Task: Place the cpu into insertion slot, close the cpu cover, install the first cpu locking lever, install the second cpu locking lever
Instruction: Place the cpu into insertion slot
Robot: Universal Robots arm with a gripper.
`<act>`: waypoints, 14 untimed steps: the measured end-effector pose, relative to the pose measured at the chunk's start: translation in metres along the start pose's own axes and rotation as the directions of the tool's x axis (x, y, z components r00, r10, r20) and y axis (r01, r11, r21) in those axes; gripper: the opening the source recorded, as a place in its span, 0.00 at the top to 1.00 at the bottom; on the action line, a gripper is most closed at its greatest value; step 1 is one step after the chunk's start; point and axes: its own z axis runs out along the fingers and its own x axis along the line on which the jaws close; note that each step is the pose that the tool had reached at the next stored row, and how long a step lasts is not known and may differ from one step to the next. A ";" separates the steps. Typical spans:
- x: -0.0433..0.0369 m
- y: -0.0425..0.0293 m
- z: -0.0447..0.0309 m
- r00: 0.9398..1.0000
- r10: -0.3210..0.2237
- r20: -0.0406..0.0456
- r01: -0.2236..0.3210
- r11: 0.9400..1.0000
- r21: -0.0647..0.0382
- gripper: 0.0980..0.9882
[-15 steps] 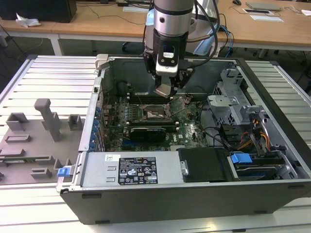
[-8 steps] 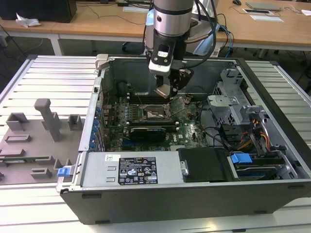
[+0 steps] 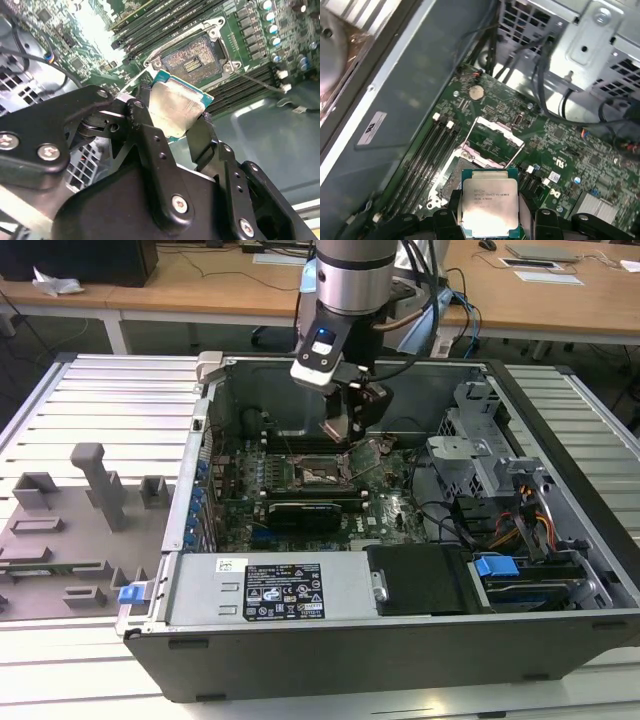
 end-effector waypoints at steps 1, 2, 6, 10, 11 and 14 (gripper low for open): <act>0.0000 0.0000 0.0000 1.000 0.023 0.002 -0.023 1.000 0.000 0.51; 0.0000 0.0000 0.0000 0.999 0.038 0.003 -0.038 0.999 -0.001 0.51; 0.0000 0.0000 0.0004 0.991 0.134 0.012 -0.134 0.991 -0.003 0.51; 0.0000 -0.0001 0.0010 0.973 0.230 0.020 -0.230 0.973 -0.006 0.51; 0.0000 -0.0001 0.0011 0.968 0.249 0.022 -0.249 0.969 -0.007 0.51; 0.0000 -0.0001 0.0014 0.953 0.301 0.026 -0.301 0.953 -0.009 0.51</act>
